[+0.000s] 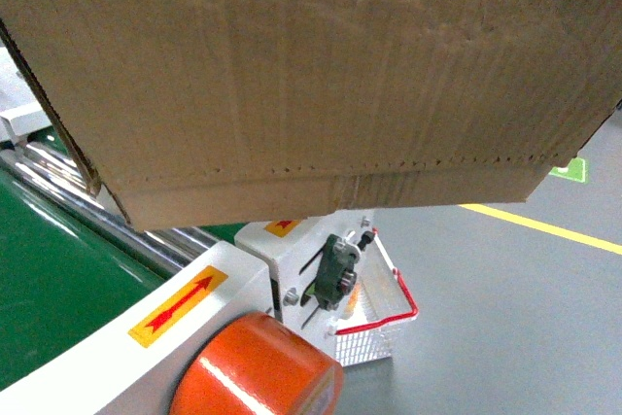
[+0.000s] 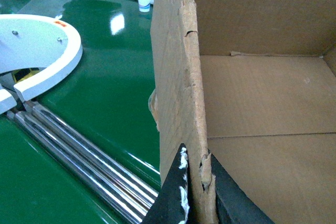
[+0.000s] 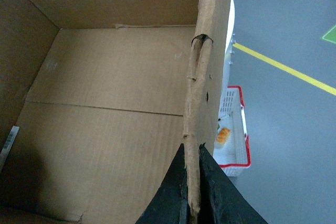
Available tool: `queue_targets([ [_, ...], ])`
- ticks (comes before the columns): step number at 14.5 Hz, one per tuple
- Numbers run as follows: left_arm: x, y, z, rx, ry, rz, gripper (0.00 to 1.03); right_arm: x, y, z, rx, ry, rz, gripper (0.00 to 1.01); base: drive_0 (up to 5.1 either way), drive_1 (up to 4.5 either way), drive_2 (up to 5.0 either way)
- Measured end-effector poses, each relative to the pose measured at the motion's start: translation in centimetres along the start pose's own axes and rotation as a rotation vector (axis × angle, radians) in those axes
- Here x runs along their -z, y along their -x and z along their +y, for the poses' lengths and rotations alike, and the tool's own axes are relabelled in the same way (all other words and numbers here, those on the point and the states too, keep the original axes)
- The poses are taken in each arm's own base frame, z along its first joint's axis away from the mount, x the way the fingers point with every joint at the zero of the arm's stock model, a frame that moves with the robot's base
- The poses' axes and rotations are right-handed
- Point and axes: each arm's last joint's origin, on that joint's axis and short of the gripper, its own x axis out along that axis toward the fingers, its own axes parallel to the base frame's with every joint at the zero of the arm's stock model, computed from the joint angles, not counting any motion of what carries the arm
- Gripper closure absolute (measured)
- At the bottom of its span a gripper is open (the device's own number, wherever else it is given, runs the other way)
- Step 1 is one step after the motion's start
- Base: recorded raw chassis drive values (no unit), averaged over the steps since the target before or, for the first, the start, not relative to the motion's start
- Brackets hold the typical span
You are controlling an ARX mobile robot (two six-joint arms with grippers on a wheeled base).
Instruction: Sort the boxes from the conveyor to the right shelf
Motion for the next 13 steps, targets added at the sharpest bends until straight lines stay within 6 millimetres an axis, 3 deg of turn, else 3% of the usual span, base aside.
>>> queue_targets([
  [2,-0.12,0.0,0.0,0.001,0.004,-0.011,1.0,-0.11,0.08,0.01,0.0,0.003,-0.009,0.99,-1.4,-5.34,2.6],
  [13,-0.2,0.13,0.04,0.001,0.004,-0.011,1.0,-0.27,0.36,0.13,-0.001,0.004,-0.013,0.99,-1.3,-1.27,-1.3],
])
